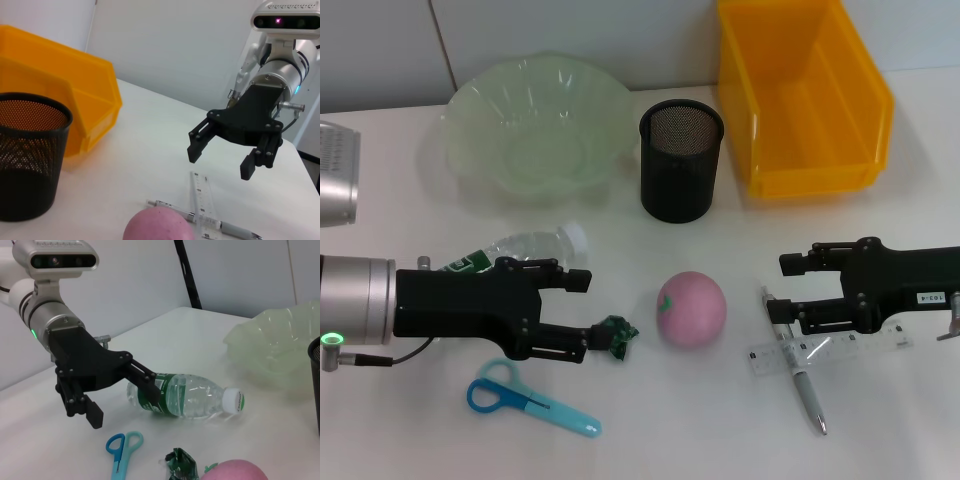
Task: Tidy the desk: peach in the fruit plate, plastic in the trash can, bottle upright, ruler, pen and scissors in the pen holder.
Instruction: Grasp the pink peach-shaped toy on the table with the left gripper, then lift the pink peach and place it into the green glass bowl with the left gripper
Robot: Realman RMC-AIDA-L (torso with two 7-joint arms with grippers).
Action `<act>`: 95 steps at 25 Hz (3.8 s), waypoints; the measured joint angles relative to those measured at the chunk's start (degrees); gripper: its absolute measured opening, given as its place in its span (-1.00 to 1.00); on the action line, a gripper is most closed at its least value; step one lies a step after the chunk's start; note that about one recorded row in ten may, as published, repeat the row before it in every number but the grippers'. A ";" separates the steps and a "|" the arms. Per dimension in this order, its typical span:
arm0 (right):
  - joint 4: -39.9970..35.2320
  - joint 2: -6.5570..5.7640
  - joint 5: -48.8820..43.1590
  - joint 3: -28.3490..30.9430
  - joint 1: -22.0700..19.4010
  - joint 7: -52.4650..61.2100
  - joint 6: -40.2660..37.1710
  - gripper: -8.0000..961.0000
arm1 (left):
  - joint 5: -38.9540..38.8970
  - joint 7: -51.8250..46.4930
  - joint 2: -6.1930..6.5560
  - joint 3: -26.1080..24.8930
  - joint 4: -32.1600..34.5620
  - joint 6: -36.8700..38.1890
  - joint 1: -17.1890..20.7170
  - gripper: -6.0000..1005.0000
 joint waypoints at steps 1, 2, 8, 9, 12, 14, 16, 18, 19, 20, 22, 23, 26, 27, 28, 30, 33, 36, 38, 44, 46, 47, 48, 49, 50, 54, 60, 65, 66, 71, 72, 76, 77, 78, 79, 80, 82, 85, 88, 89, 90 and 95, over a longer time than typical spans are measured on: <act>0.00 -0.03 -0.02 0.00 -0.01 0.01 -0.02 0.58 | -0.01 0.00 0.06 0.00 0.00 0.02 0.17 0.71; 0.00 -0.03 -0.02 0.00 -0.01 0.01 -0.02 0.58 | -0.01 0.00 0.06 0.00 0.00 0.02 0.17 0.71; -0.01 -0.14 -0.06 0.00 -0.04 0.03 -0.06 0.58 | -0.10 0.00 0.17 0.00 0.00 0.03 0.25 0.71; -0.01 -0.14 -0.06 0.00 -0.04 0.03 -0.06 0.58 | -0.10 0.00 0.17 0.00 0.00 0.03 0.25 0.71; 0.00 -0.14 -0.07 0.01 -0.04 0.04 -0.06 0.58 | -0.15 0.12 0.20 -0.05 0.00 0.03 0.25 0.71; 0.00 -0.12 -0.07 0.00 -0.04 0.04 -0.06 0.58 | -0.19 0.17 0.21 -0.08 0.01 0.03 0.25 0.71; 0.00 -0.07 -0.07 0.00 -0.04 0.05 -0.06 0.58 | -0.23 0.22 0.21 -0.10 0.09 0.03 0.25 0.71; 0.00 0.00 -0.05 0.00 -0.04 0.05 -0.06 0.58 | -0.26 0.23 0.22 -0.10 0.24 0.08 0.28 0.71; 0.00 0.00 -0.05 0.00 -0.04 0.05 -0.06 0.58 | -0.26 0.24 0.22 -0.09 0.29 0.14 0.31 0.71; 0.00 0.00 -0.01 0.00 -0.04 0.05 -0.06 0.58 | -0.26 0.24 0.22 -0.09 0.34 0.15 0.32 0.71; 0.02 0.05 -0.01 0.00 -0.05 0.04 -0.06 0.58 | -0.26 0.25 0.22 -0.09 0.50 0.18 0.34 0.71; 0.07 0.09 -0.01 0.00 -0.07 -0.01 -0.06 0.58 | -0.26 0.25 0.22 -0.09 0.52 0.18 0.33 0.71; 0.09 0.10 -0.01 0.00 -0.14 -0.04 -0.06 0.58 | -0.26 0.26 0.22 -0.12 0.63 0.20 0.21 0.71; 0.09 0.09 -0.03 0.18 -0.22 -0.03 -0.06 0.58 | -0.28 0.27 0.22 -0.15 0.74 0.20 -0.09 0.71; 0.09 0.04 -0.03 0.32 -0.32 -0.03 -0.05 0.58 | -0.37 0.27 0.20 -0.18 1.01 0.16 -0.61 0.71; 0.09 -0.05 0.01 0.47 -0.42 -0.03 -0.06 0.58 | -0.34 0.27 -0.13 -0.17 1.45 -0.16 -1.81 0.71; 0.09 -0.28 0.26 1.07 -0.84 0.00 -0.05 0.58 | -0.03 0.29 -0.51 0.07 1.66 -0.80 -4.00 0.71; 0.09 -0.29 0.18 1.26 -0.96 -0.22 -0.05 0.58 | 0.77 0.12 -0.66 2.16 1.77 -1.95 -8.29 0.71; 0.09 -0.30 0.10 1.13 -0.84 -0.12 -0.05 0.58 | 1.20 0.12 -0.71 3.14 1.89 -2.52 -9.27 0.71; 0.11 -0.33 0.05 1.06 -0.59 0.38 -0.05 0.58 | 3.16 0.13 -1.23 13.65 3.99 -7.86 -13.71 0.71; 0.14 -0.38 0.04 1.10 -0.50 0.58 -0.05 0.58 | 3.19 -0.57 -1.39 17.23 4.71 -10.19 -14.59 0.71; 0.16 -0.41 0.02 1.12 -0.49 0.63 -0.05 0.58 | 3.19 -1.08 -1.42 18.78 4.92 -11.39 -14.98 0.71; 0.18 -0.42 0.01 1.13 -0.48 0.70 -0.06 0.58 | 3.24 -1.95 -1.45 21.12 5.07 -13.20 -15.54 0.71; 0.18 -0.42 0.01 1.13 -0.48 0.70 -0.06 0.58 | 3.24 -1.95 -1.45 21.12 5.07 -13.20 -15.54 0.71; 0.18 -0.43 0.01 1.14 -0.48 0.72 -0.08 0.58 | 3.27 -2.56 -1.46 23.20 5.13 -14.75 -15.96 0.71; 0.18 -0.43 0.01 1.15 -0.52 0.74 -0.11 0.58 | 3.27 -2.56 -1.46 23.20 5.13 -14.75 -15.96 0.70; 0.18 -0.48 -0.10 0.66 -0.52 0.82 -0.15 0.58 | 0.71 -3.00 -1.62 31.87 3.85 -21.86 -17.26 0.70; 0.18 -0.69 -0.47 0.56 -0.37 0.85 -0.15 0.58 | -1.77 -3.35 -1.63 36.88 2.98 -25.86 -16.91 0.70; 0.18 -0.71 -0.57 0.54 -0.36 0.85 -0.15 0.58 | -2.41 -3.39 -1.63 37.69 2.85 -26.60 -16.81 0.70; 0.32 -0.78 -0.85 0.52 -0.35 0.86 -0.15 0.58 | -4.53 -3.40 -1.63 40.38 2.51 -29.62 -16.29 0.70; 0.49 -0.82 -0.86 0.52 -0.35 0.86 -0.15 0.58 | -4.63 -3.40 -1.63 40.79 2.50 -29.94 -16.23 0.70; 1.27 -1.04 -0.86 0.52 -0.30 0.85 -0.14 0.58 | -5.01 -3.54 -1.62 42.95 2.45 -31.68 -16.09 0.70; 1.28 -1.07 -0.86 0.52 -0.28 0.86 -0.14 0.58 | -5.03 -3.56 -1.62 43.04 2.45 -31.78 -16.08 0.70; 1.31 -1.09 -0.86 0.55 -0.27 0.86 -0.15 0.58 | -5.06 -3.58 -1.62 43.16 2.45 -31.94 -16.07 0.70; 1.31 -1.09 -0.86 0.55 -0.27 0.86 -0.15 0.58 | -5.08 -3.59 -1.62 43.23 2.45 -31.98 -16.07 0.70; 1.34 -1.10 -0.86 0.57 -0.27 0.85 -0.19 0.58 | -5.08 -3.59 -1.62 43.23 2.45 -31.98 -16.07 0.70; 1.38 -1.11 -0.86 0.57 -0.27 0.86 -0.24 0.58 | -5.09 -3.73 -1.62 43.24 2.45 -32.01 -16.03 0.70; 1.40 -1.13 -0.86 0.58 -0.28 0.85 -0.27 0.58 | -4.39 -4.69 -1.62 43.45 2.45 -32.11 -16.10 0.53; 1.41 -1.13 -0.86 0.74 -0.30 0.86 -0.30 0.58 | -3.52 -5.90 -1.62 43.88 2.84 -32.46 -16.21 0.33; 1.41 -1.13 -0.86 0.74 -0.30 0.86 -0.30 0.58 | -3.56 -5.91 -1.62 43.80 3.11 -32.52 -16.02 0.26; 1.41 -1.13 -0.86 0.80 -0.30 0.86 -0.31 0.58 | -3.56 -5.91 -1.62 43.80 3.11 -32.52 -16.02 0.18; 1.41 -1.18 -0.86 0.88 -0.30 0.85 -0.23 0.58 | -4.05 -6.18 -1.61 42.48 4.85 -32.56 -14.60 -0.11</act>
